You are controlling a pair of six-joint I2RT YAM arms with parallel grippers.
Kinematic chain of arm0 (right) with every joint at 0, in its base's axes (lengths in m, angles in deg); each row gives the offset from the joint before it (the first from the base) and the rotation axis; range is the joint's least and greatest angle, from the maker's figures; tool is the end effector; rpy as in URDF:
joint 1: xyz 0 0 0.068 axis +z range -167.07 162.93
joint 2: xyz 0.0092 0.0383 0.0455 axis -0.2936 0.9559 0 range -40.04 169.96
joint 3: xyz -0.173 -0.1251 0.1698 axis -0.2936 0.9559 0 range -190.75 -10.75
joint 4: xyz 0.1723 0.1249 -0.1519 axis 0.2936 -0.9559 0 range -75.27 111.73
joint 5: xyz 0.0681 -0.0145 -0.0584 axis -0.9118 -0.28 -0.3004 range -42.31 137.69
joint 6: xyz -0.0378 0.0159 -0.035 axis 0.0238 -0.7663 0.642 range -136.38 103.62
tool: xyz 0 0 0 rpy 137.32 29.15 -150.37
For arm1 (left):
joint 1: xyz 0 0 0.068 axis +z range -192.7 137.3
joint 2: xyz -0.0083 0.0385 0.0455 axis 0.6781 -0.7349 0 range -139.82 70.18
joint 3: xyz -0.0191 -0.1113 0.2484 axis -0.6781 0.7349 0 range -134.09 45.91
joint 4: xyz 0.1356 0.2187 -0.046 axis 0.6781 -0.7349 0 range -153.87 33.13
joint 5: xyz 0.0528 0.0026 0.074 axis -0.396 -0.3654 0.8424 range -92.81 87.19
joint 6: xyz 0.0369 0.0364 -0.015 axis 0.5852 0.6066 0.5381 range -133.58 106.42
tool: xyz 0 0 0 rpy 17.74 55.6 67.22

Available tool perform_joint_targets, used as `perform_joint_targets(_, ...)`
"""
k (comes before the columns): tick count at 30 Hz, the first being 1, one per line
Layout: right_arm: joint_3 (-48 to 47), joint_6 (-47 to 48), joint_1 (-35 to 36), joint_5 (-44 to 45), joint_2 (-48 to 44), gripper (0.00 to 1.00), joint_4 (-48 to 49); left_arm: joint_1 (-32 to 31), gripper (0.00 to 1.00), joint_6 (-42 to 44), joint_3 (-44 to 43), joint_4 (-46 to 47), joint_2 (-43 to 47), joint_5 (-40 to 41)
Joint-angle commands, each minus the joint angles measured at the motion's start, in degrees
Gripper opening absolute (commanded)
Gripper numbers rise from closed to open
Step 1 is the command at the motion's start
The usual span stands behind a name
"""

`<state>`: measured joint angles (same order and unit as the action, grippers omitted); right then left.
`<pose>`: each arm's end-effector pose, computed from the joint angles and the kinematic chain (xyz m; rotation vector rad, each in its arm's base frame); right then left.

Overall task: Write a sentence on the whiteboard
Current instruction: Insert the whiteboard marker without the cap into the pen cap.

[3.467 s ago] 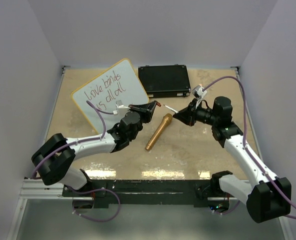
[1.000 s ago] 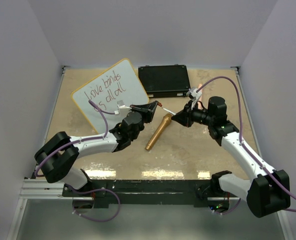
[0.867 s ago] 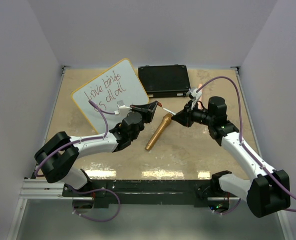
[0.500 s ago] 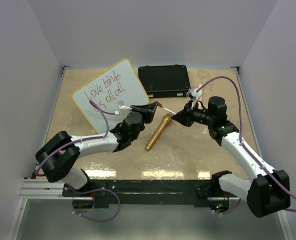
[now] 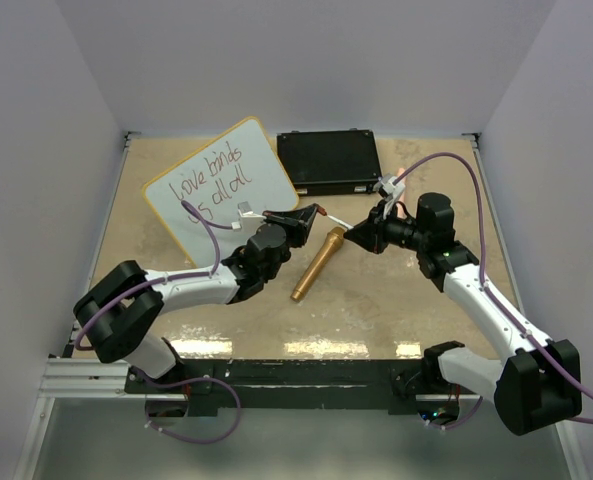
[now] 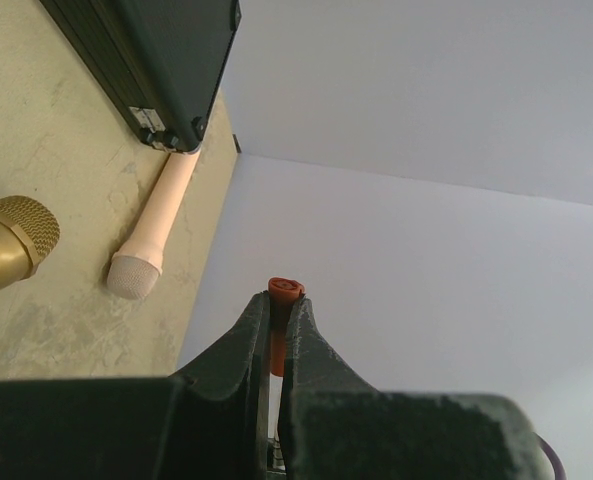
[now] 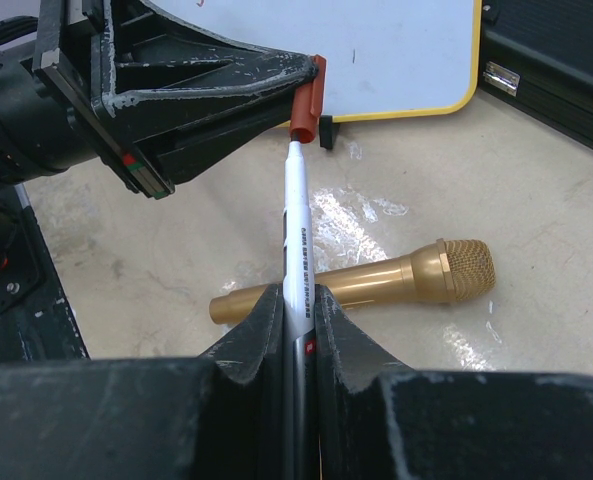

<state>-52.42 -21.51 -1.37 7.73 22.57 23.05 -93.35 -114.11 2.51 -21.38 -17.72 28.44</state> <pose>0.2289 0.0881 0.2823 -0.6505 1.8198 0.9081 0.2237 -0.2438 0.2320 -1.2084 1.5262 -1.4343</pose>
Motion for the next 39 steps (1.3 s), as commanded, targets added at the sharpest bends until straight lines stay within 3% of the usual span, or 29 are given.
perform_joint_targets(1, -1.7, 0.1, 0.1, 0.6, -0.2, 0.0, 1.5, -0.2, 0.0, -0.1, -0.5, 2.7, -0.1, 0.2)
perform_joint_targets(20, -1.9, -0.7, 0.1, 3.0, 0.6, 0.0, 2.0, -1.3, 0.0, 0.0, -1.2, 3.9, -1.1, -1.4)
perform_joint_targets(39, -1.7, -2.0, 0.2, 4.9, 1.6, 0.0, 3.2, -5.8, 0.0, 2.3, -8.5, 2.0, -6.1, 0.1)
